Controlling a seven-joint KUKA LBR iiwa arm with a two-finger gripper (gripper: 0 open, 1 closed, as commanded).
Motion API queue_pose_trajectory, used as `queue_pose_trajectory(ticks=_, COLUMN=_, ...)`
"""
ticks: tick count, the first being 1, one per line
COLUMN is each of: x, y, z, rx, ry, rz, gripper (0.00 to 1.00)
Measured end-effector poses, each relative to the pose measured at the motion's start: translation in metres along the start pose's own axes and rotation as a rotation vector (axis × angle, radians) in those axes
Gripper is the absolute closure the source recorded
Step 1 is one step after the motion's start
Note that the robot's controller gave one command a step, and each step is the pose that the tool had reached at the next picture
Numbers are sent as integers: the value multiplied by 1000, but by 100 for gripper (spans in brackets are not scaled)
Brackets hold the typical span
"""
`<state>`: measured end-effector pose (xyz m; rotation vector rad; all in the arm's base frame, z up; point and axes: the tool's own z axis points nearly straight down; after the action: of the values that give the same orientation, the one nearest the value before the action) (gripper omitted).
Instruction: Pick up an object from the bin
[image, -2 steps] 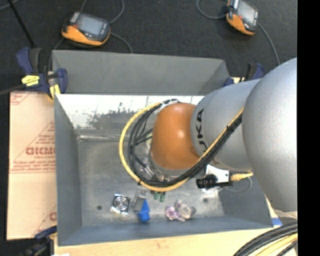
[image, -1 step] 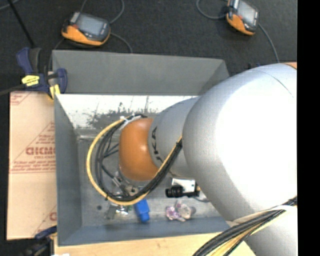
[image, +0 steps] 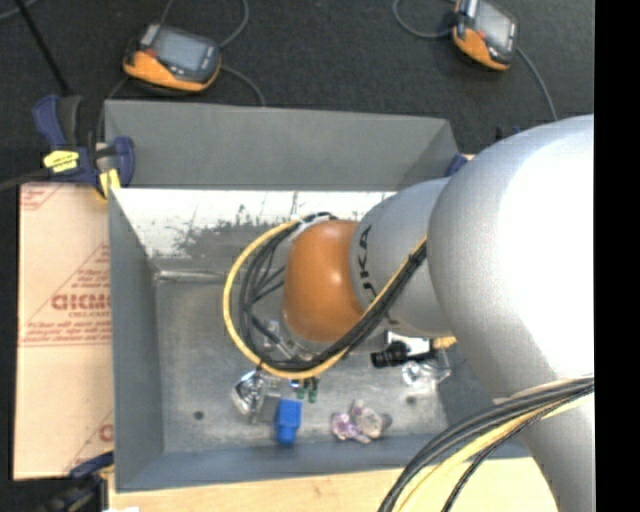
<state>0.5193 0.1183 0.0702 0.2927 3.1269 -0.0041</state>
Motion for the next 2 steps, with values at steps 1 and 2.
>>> queue_pose_trajectory(ticks=1, x=1, y=2, z=0, rx=-2, ry=1, rz=-1, gripper=100)
queue_pose_trajectory(ticks=2, x=1, y=2, z=0, rx=-2, ry=1, rz=0, gripper=0)
